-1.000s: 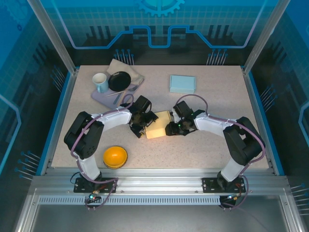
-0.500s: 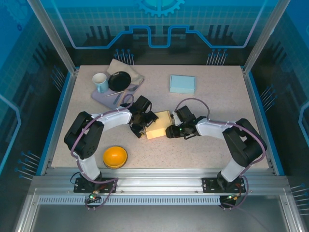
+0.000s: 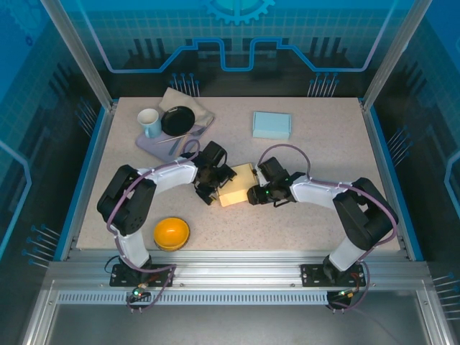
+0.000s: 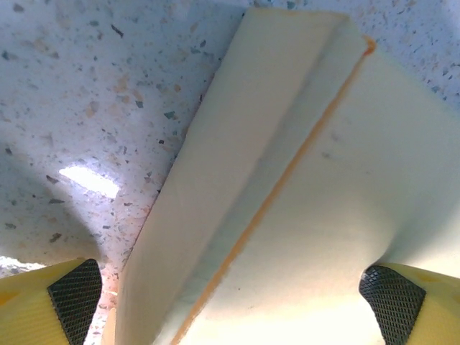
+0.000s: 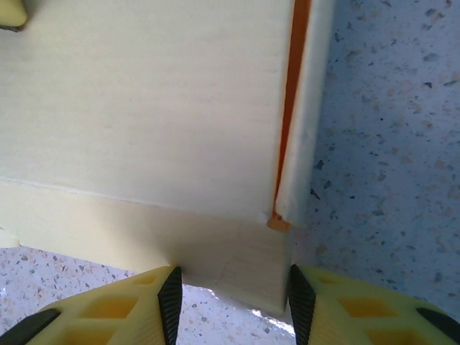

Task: Fold the paper box

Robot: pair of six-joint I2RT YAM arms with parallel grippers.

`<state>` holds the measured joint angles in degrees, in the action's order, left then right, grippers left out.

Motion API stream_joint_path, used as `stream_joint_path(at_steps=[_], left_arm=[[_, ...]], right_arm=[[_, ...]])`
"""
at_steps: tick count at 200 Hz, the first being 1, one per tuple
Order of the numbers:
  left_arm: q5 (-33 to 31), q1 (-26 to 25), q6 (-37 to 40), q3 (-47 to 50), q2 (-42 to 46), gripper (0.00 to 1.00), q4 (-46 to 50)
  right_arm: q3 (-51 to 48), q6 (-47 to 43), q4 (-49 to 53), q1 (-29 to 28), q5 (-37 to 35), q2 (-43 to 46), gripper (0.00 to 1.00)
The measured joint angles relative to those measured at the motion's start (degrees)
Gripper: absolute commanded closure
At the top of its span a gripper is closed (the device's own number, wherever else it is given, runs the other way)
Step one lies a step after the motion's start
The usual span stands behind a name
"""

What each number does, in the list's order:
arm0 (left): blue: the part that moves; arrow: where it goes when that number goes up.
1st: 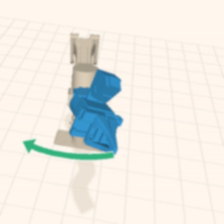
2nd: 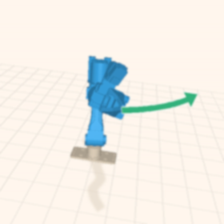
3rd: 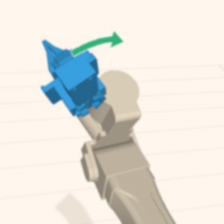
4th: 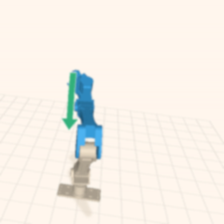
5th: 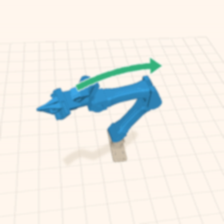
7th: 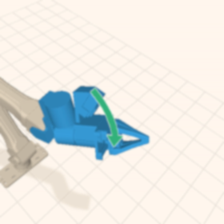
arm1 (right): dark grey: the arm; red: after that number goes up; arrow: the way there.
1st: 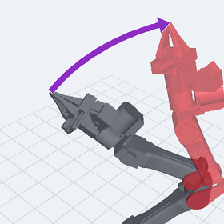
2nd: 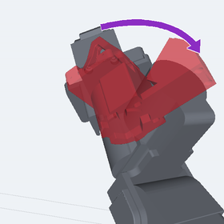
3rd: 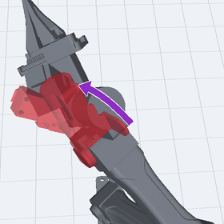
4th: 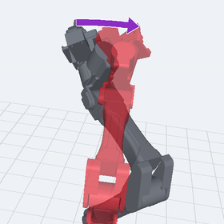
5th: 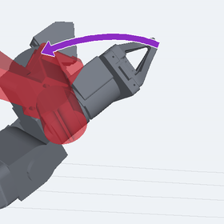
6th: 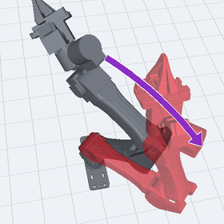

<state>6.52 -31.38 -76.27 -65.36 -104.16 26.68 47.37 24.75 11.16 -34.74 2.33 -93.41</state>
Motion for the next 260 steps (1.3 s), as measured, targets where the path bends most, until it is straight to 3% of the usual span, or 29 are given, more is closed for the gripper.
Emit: stream_joint_path(at_steps=[260], left_arm=[[1.8,-0.4,-7.8,-2.0,-0.9,0.05,2.4]], right_arm=[[1.1,-3.9,3.0,-2.4,-4.8,0.8,0.62]])
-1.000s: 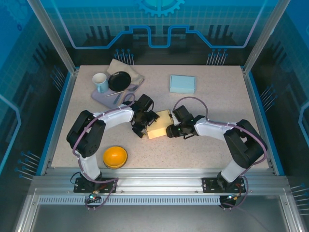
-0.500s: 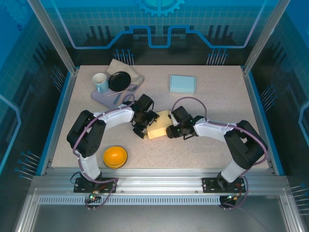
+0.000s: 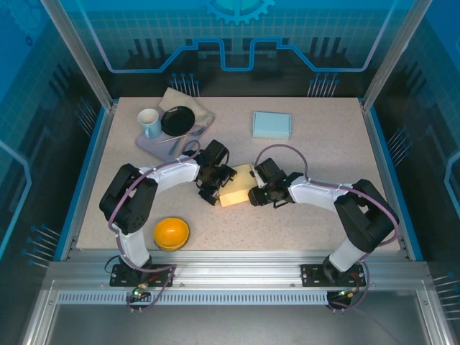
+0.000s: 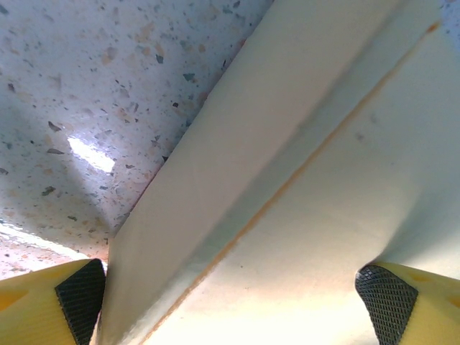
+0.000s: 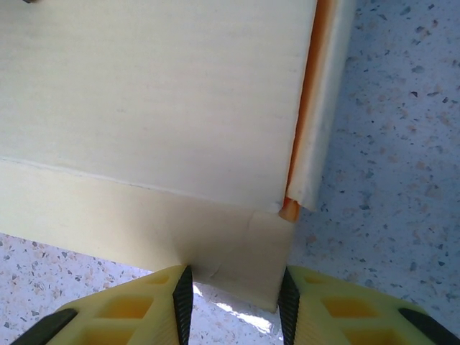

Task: Fold the paper box

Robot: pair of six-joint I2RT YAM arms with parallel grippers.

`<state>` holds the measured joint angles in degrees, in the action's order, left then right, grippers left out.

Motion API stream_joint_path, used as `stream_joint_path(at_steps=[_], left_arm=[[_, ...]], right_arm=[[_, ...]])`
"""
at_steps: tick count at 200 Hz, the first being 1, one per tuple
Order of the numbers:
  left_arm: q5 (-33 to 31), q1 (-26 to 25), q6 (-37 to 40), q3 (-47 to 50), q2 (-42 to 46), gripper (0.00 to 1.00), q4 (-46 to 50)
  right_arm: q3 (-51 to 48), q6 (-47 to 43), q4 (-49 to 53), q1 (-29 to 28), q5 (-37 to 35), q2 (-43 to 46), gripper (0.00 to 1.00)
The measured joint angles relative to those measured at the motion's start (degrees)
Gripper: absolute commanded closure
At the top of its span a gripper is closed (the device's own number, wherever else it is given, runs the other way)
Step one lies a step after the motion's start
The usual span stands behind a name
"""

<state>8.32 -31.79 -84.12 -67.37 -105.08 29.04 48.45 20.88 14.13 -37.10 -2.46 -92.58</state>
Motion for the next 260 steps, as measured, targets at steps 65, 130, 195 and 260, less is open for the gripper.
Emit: stream_joint_path(at_steps=[65,130,195,260], left_arm=[[0.0,0.0,0.9,-0.8,-0.7,0.05,0.7],[-0.9,0.0,2.9,-0.7,-0.7,0.05,0.7],[-1.2,0.0,3.7,-0.7,-0.7,0.05,0.6],[-1.2,0.0,3.7,-0.7,-0.7,0.05,0.5]], right_arm=[[-0.2,-3.3,-0.6,0.0,-1.9,0.0,0.58],[-3.1,-2.7,-2.5,1.9,0.1,3.3,0.55],[-1.5,1.1,1.4,4.9,1.8,7.8,0.73],[-1.7,5.2,-0.2,5.0,3.4,3.4,0.83]])
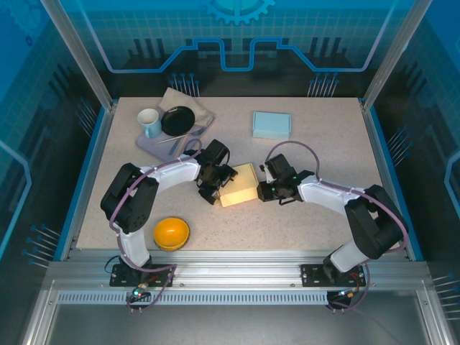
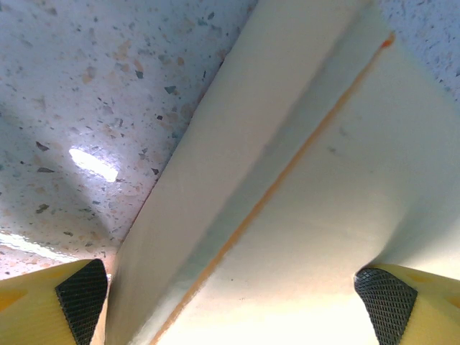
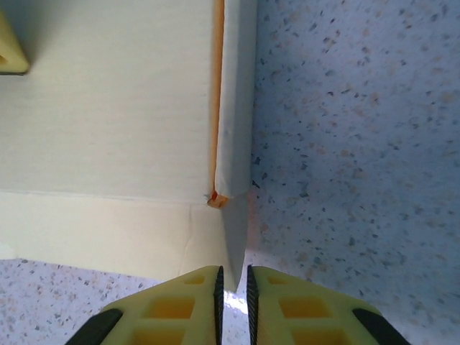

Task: Fold the paper box

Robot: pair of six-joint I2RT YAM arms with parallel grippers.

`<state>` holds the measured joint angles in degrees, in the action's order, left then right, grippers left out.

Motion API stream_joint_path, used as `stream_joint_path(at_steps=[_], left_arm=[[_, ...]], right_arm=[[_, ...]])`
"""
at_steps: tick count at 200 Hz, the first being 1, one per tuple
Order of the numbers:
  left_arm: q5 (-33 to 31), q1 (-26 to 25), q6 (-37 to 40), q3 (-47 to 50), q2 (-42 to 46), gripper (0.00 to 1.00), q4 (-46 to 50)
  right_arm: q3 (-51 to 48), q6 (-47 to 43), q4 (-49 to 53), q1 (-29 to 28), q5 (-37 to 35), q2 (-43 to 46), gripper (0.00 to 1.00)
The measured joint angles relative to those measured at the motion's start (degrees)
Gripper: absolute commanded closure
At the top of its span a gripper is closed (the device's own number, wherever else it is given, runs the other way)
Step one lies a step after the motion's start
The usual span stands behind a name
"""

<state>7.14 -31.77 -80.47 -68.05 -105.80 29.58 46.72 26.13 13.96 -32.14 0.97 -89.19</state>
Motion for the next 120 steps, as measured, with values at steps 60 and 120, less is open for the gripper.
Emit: stream_joint_path(at_steps=[60,120], left_arm=[[-0.5,0.2,0.0,0.1,0.0,0.05,-0.1],[-0.9,0.2,0.0,0.1,0.0,0.05,-0.1]], right_arm=[[-0.2,-0.4,-7.3,1.4,2.5,-5.7,0.87],[-2.1,-3.9,-11.2,1.5,1.4,-6.5,0.84]])
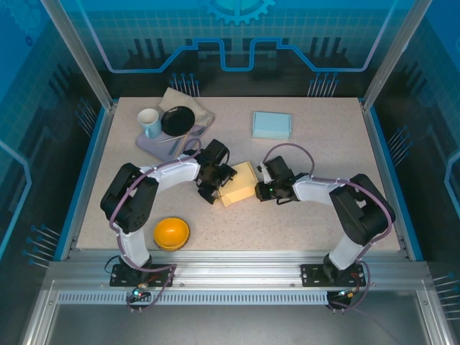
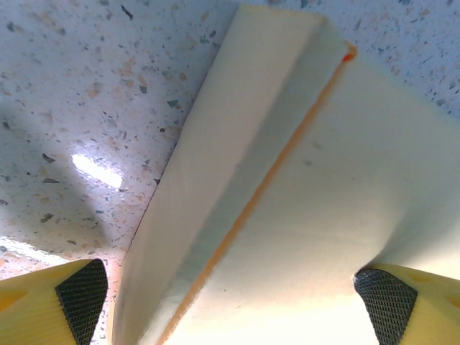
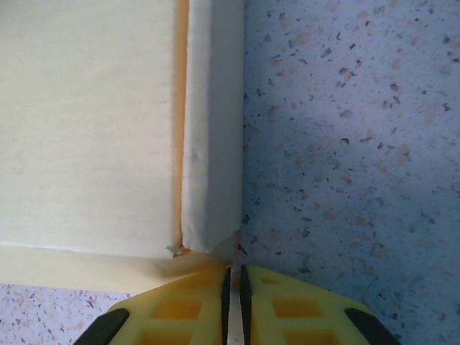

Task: Fold the paper box

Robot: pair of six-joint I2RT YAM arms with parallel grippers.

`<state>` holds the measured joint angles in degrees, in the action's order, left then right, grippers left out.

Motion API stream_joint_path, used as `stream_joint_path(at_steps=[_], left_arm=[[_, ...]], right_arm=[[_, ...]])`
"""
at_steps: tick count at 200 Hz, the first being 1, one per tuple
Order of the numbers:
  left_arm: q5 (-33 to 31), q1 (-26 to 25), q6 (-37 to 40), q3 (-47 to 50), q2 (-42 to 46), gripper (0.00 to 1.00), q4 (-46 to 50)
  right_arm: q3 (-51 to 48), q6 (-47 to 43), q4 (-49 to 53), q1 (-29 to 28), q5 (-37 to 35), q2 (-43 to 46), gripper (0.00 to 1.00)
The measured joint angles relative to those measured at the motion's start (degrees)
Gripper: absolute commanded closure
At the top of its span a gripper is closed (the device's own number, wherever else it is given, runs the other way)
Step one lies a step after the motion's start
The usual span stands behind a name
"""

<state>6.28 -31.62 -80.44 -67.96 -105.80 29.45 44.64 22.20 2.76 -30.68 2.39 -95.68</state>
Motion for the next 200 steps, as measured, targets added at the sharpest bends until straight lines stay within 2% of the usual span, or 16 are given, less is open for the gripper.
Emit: stream_joint_path(at_steps=[15,31,42,68,82,113,153,200], left_arm=[[0.0,0.0,0.0,-0.1,0.0,0.05,0.0],[0.0,0.0,0.0,-0.1,0.0,0.05,0.1],[0.0,0.0,0.0,-0.2,-0.1,0.05,0.2],[0.0,0.0,0.0,-0.5,-0.2,0.04,0.4],[0.0,0.0,0.0,-0.6,-0.3,0.04,0.7],[-0.1,0.0,0.0,-1.0,-0.3,0.04,1.4],[-0.1,0.0,0.0,-1.0,-0.3,0.03,1.6],[0.0,0.0,-0.3,-1.0,-0.3,0.02,1.7]], right_arm=[[-0.3,0.3,0.0,0.0,0.0,0.5,0.82],[-0.5,1.0,0.7,-0.1,-0.2,1.5,0.72],[-0.5,1.7,1.6,-0.5,-0.5,2.8,0.70],[-0.5,2.0,4.0,-3.4,-2.2,7.7,0.60],[-0.3,1.8,5.2,-4.6,-2.6,10.0,0.59],[1.7,0.4,8.3,-2.6,-2.8,10.5,0.53],[10.3,-1.3,11.4,2.3,0.0,3.2,0.52],[14.7,-1.2,11.0,2.6,4.7,-5.1,0.56]])
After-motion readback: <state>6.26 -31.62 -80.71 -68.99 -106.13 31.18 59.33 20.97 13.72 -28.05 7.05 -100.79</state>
